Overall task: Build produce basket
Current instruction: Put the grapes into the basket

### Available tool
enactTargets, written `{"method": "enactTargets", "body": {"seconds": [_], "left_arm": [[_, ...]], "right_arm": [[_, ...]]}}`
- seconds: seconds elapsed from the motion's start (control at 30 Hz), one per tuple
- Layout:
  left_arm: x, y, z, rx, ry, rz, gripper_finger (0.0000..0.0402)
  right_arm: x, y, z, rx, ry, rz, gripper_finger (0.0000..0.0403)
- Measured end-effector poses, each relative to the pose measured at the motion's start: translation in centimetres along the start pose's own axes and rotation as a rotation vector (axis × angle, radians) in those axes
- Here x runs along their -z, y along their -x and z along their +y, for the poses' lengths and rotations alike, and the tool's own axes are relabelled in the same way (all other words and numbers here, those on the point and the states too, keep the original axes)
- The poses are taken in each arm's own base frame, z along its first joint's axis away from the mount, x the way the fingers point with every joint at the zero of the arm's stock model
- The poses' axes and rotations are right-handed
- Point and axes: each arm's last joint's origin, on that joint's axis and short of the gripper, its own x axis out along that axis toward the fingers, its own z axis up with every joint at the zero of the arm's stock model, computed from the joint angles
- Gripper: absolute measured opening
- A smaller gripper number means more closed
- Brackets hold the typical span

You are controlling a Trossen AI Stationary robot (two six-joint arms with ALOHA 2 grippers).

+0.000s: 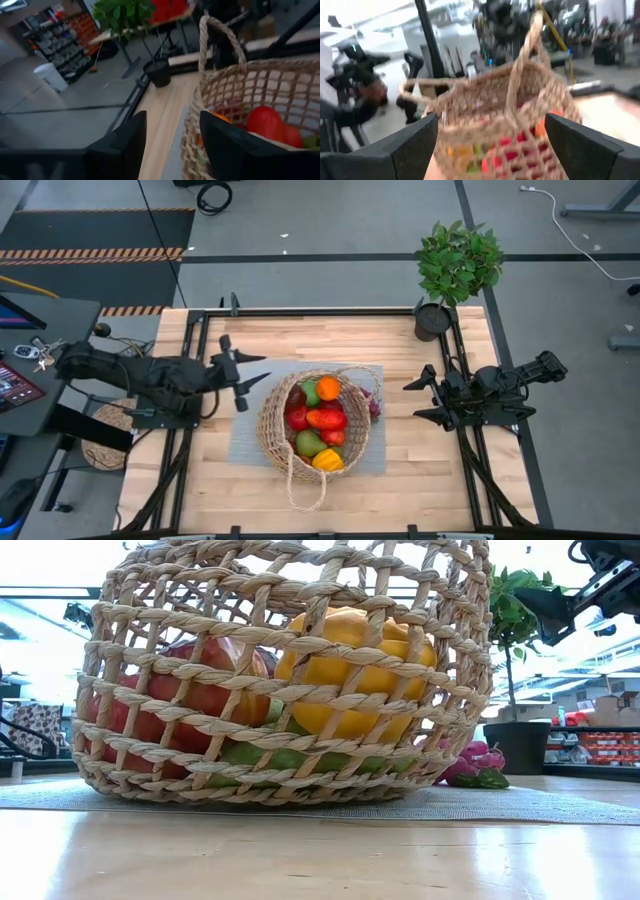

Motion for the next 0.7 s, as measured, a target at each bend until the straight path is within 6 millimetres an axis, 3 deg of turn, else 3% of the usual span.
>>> {"method": "enactTargets", "body": {"seconds": [0.23,0.53,0.7], "left_arm": [[4.0,1.2,-0.4,0.005,0.11,-0.111,0.0189],[9.1,2.0,-0.9,0.01,0.226,-0.175,0.0189],[11.1,2.3,-1.1,0.016,0.29,-0.234,0.0189]], "right_arm": [[-1.7,0.1,0.3,-0.014,-0.013,-0.173,0.037],[-2.4,0.3,0.4,-0.024,-0.048,-0.248,0.037],[-2.3,0.3,-0.2,0.147,-0.016,-0.26,0.037]]}}
